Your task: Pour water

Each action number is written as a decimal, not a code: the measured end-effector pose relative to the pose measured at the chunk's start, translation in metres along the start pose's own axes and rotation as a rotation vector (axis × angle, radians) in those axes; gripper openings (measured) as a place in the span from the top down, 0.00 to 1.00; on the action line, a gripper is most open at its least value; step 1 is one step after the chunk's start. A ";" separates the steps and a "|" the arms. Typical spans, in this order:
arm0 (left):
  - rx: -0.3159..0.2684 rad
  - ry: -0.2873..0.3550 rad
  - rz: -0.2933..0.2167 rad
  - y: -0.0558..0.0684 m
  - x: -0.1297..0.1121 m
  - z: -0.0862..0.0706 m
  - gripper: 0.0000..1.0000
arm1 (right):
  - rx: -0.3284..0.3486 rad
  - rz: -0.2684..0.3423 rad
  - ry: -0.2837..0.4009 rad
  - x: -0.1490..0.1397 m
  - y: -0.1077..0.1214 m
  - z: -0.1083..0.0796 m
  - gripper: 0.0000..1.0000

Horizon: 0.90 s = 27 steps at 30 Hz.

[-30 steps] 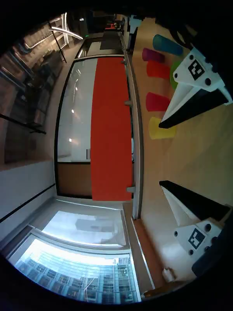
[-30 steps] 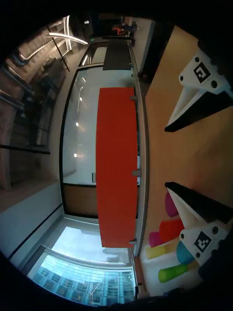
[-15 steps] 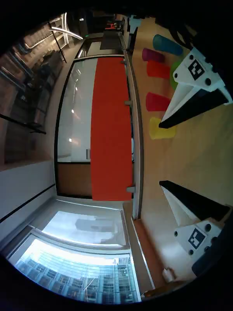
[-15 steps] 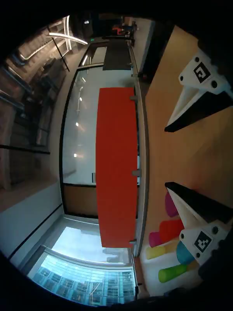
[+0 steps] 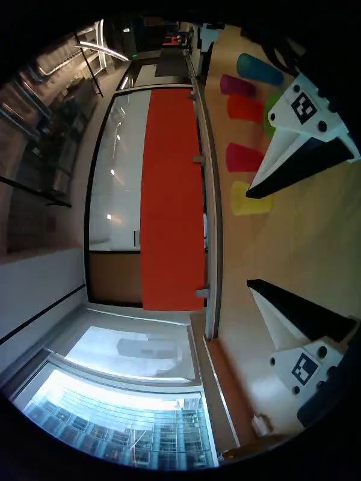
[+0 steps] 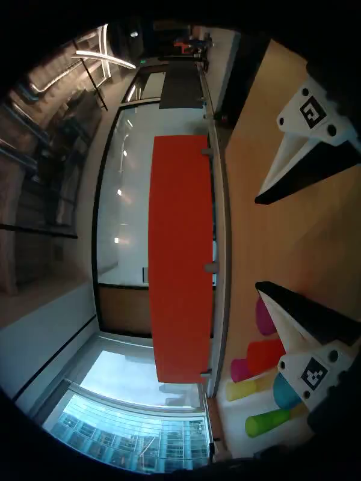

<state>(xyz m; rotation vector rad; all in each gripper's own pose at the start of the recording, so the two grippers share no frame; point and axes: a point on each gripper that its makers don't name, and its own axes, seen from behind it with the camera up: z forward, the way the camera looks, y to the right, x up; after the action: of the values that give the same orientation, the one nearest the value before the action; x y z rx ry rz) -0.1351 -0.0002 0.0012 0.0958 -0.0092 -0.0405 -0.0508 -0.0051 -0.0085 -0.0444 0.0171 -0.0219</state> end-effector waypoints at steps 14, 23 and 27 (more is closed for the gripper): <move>-0.001 0.000 0.000 0.001 -0.001 0.001 0.00 | 0.000 0.000 0.000 0.001 0.000 0.000 0.01; -0.002 0.000 -0.001 0.002 -0.001 0.003 0.00 | 0.000 0.000 0.000 0.000 0.000 0.000 0.01; -0.002 -0.001 -0.001 0.002 -0.001 0.004 0.00 | 0.000 0.000 0.000 0.000 0.000 0.000 0.01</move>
<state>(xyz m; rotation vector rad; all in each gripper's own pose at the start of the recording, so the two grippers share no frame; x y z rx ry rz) -0.1356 0.0011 0.0049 0.0937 -0.0096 -0.0420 -0.0504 -0.0052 -0.0081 -0.0444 0.0172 -0.0221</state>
